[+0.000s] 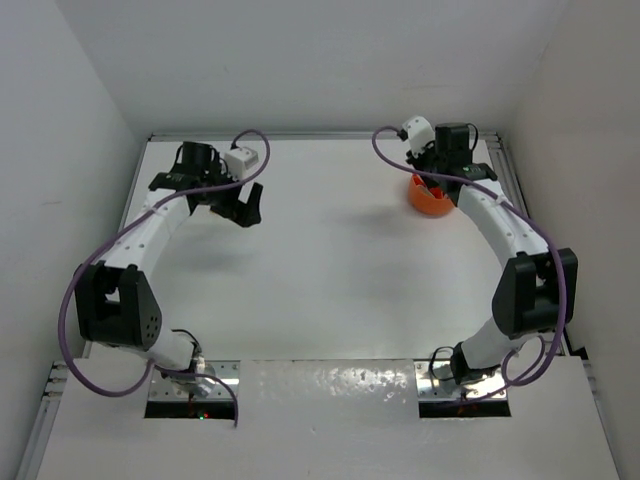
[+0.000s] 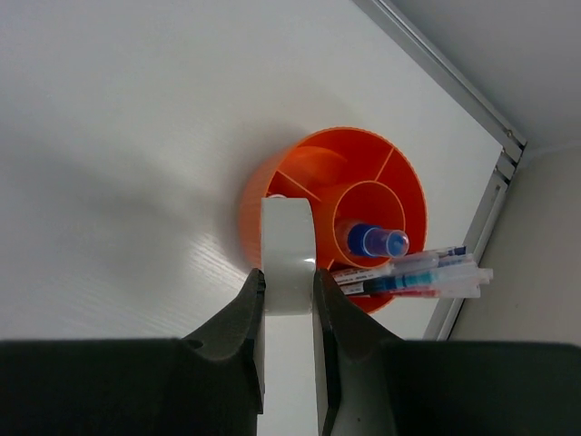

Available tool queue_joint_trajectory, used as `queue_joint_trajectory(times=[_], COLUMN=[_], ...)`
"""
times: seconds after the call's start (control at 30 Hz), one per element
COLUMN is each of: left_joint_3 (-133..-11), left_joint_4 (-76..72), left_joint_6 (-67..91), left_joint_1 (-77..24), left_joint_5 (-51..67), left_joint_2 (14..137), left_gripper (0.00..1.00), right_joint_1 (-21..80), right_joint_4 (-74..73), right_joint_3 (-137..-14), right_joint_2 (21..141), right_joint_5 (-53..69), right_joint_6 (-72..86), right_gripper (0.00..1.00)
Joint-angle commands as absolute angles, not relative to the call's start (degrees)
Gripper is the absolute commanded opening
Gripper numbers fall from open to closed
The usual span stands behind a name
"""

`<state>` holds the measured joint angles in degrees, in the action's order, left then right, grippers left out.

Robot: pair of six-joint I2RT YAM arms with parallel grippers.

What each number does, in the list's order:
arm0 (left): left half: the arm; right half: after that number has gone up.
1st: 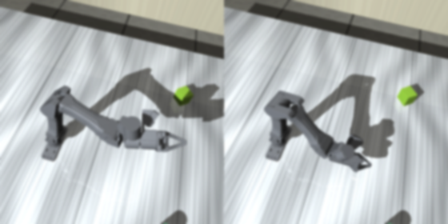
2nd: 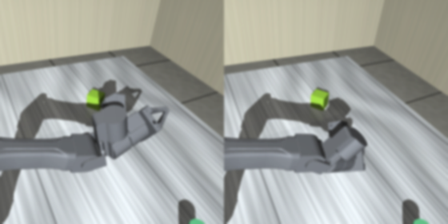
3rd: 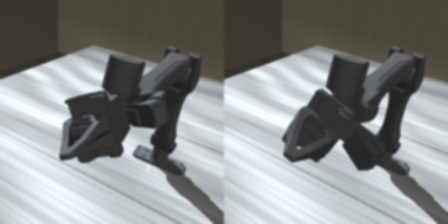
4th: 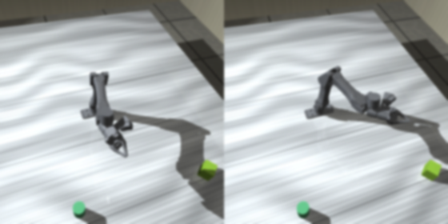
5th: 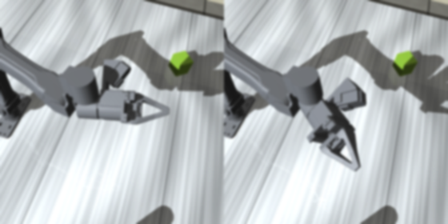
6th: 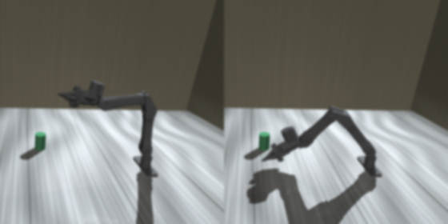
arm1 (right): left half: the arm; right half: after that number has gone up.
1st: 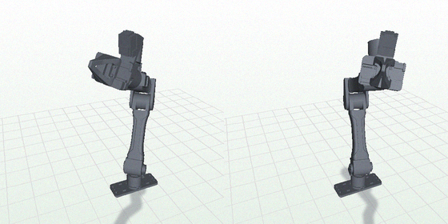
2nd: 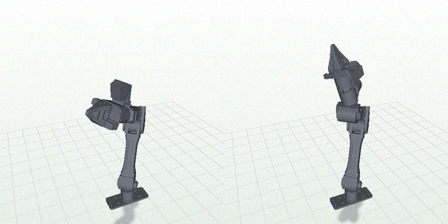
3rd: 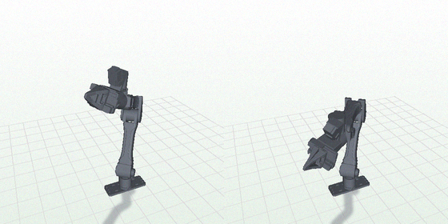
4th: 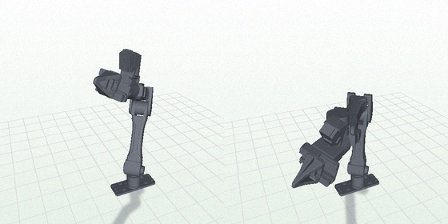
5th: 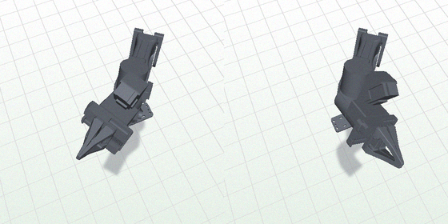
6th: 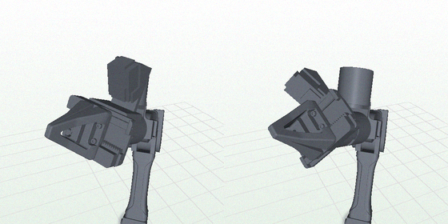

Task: Sort the stationery into containers
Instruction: Place the stationery in the storage box.

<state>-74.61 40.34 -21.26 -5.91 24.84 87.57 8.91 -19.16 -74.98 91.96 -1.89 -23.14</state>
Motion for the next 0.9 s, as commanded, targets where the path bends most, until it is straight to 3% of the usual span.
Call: queue_joint_trajectory(times=[0.0,0.3,0.87], left_joint_3=[-69.98,-59.6,-58.53], left_joint_4=[36.84,18.73,18.72], left_joint_6=[-28.39,-21.01,-22.76], left_joint_1=[-6.06,-10.37,-14.24], left_joint_5=[23.29,16.71,6.86], left_joint_2=[82.01,74.54,75.94], left_gripper=[1.0,1.0,1.0], right_joint_1=[7.65,6.24,5.8], right_joint_4=[-16.35,-14.07,-13.27], right_joint_3=[-76.55,-74.89,-70.93], right_joint_2=[93.16,92.73,90.0], right_joint_5=[-3.6,-2.64,-2.02], right_joint_6=[-24.17,-22.94,-21.09], right_gripper=[0.0,0.0,0.0])
